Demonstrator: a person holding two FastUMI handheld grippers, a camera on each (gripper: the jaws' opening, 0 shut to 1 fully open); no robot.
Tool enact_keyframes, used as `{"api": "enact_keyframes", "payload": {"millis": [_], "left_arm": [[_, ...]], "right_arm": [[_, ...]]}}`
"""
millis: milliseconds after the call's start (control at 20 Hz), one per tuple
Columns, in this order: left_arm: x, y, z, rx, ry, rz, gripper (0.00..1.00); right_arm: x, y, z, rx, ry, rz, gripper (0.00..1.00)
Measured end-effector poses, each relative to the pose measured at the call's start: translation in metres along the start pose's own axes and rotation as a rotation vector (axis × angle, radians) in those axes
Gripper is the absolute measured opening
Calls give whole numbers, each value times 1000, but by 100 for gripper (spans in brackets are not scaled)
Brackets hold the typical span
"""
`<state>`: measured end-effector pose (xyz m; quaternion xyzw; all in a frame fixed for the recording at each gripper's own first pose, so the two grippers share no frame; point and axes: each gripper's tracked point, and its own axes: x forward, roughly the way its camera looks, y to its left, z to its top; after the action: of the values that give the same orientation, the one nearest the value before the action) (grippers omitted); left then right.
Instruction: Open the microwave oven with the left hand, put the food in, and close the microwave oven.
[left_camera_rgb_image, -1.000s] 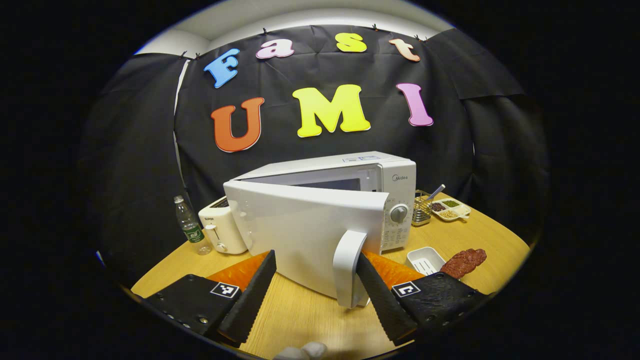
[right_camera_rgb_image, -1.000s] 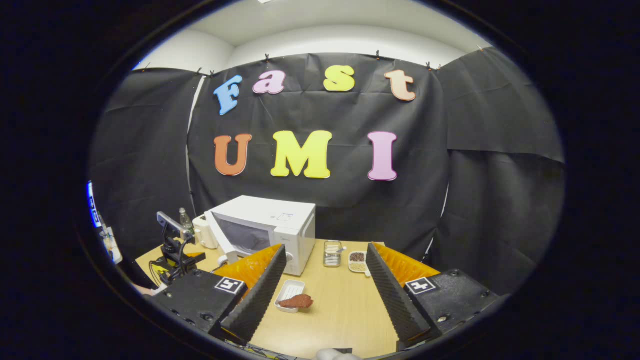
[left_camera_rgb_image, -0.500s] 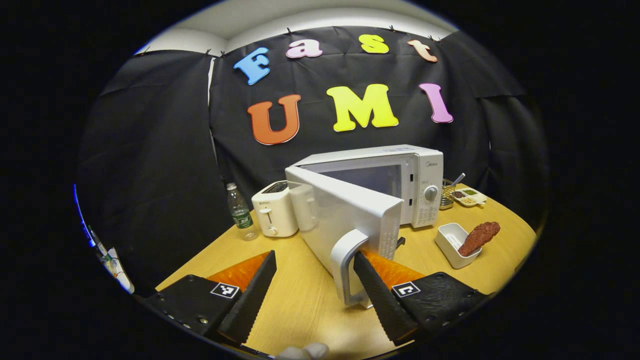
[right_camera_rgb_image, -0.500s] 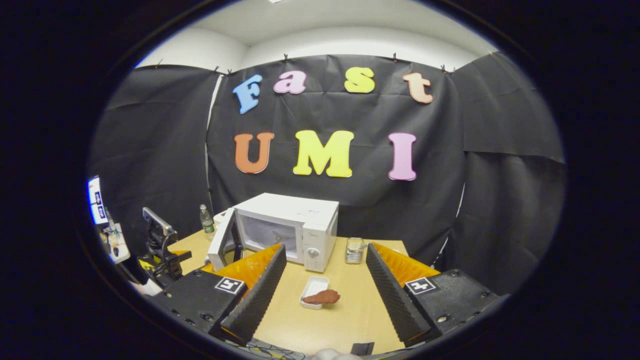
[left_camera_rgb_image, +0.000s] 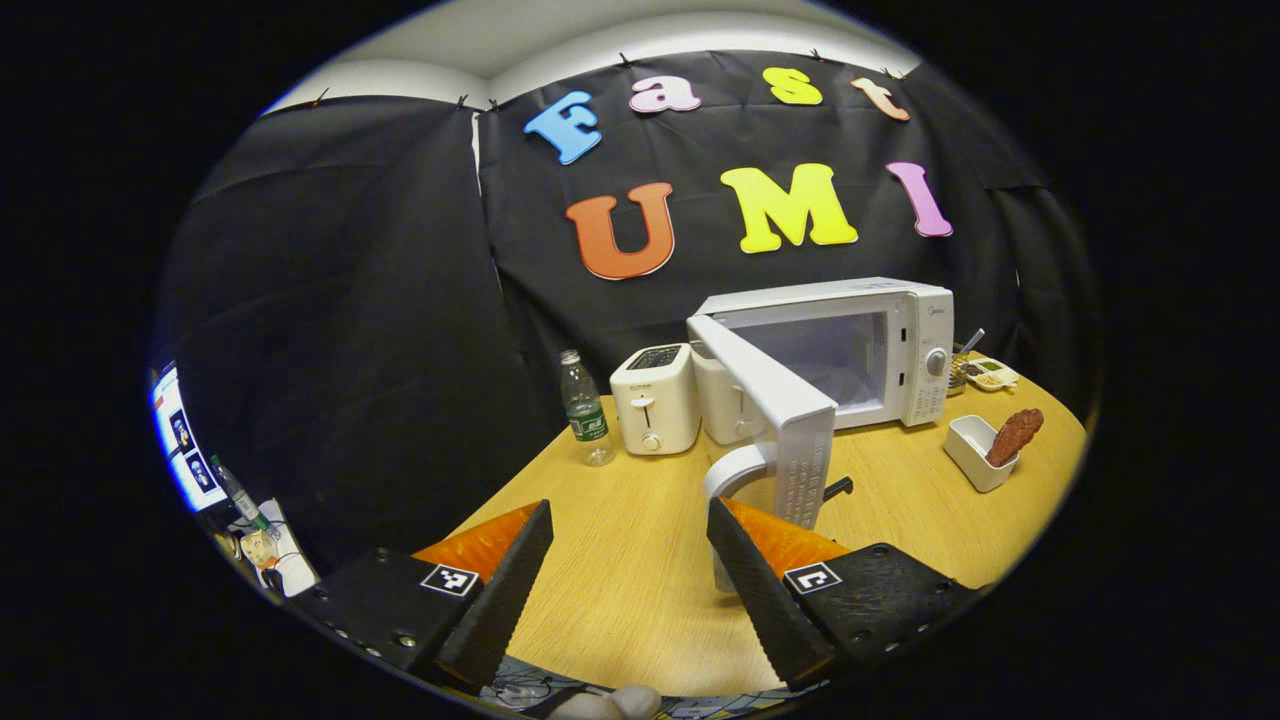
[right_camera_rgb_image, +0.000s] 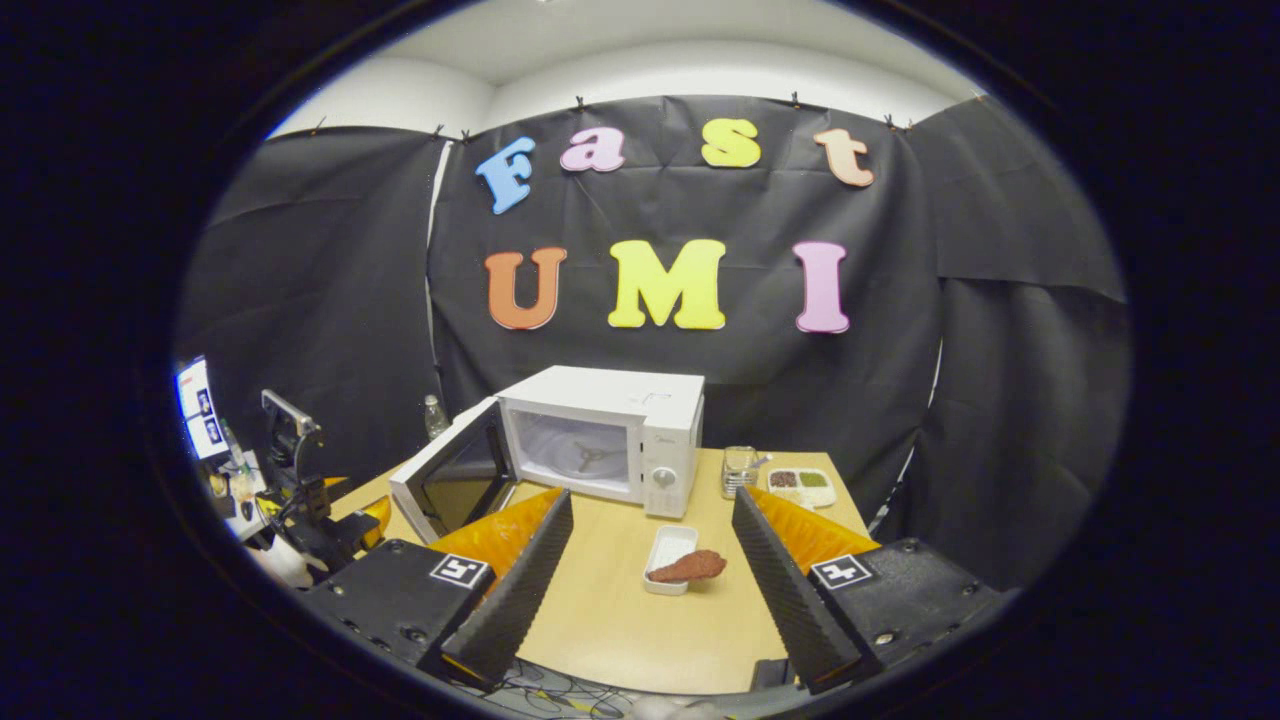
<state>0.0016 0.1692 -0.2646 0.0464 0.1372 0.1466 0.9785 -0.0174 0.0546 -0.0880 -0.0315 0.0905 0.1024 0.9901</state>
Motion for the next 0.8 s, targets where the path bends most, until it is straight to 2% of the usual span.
{"api": "enact_keyframes", "payload": {"millis": [50,100,150,200,250,300,350,400,450,500,550,600,650,800], "left_arm": [[-2,10,-3,10,6,9,95],[-4,20,-6,15,12,20,95],[-8,26,-8,11,19,25,95],[-13,29,-10,3,23,20,95],[-18,30,-10,-4,23,15,95],[-23,26,-9,-11,25,5,95],[-28,21,-7,-18,19,-8,95],[-33,14,-4,-29,16,-27,95],[-39,6,1,-39,11,-47,95],[-44,-3,7,-53,6,-67,95],[-49,-15,16,-69,-3,-93,95],[-55,-25,24,-79,-13,-115,95],[-60,-36,34,-87,-22,-137,95],[-73,-64,67,-92,-59,-188,95]], "right_arm": [[1,0,-2,3,4,-3,100],[3,-1,-6,5,10,-7,95],[5,-2,-10,6,16,-13,100],[8,-5,-15,7,22,-20,96],[11,-10,-20,12,28,-26,100],[15,-16,-26,17,35,-35,96],[20,-22,-32,23,40,-43,96],[27,-28,-42,34,51,-42,100],[33,-31,-52,43,72,-39,96],[41,-36,-65,55,84,-25,100],[49,-40,-77,73,113,-11,100],[60,-45,-93,94,136,5,96],[71,-49,-107,104,164,15,100],[107,-69,-149,103,250,36,100]]}}
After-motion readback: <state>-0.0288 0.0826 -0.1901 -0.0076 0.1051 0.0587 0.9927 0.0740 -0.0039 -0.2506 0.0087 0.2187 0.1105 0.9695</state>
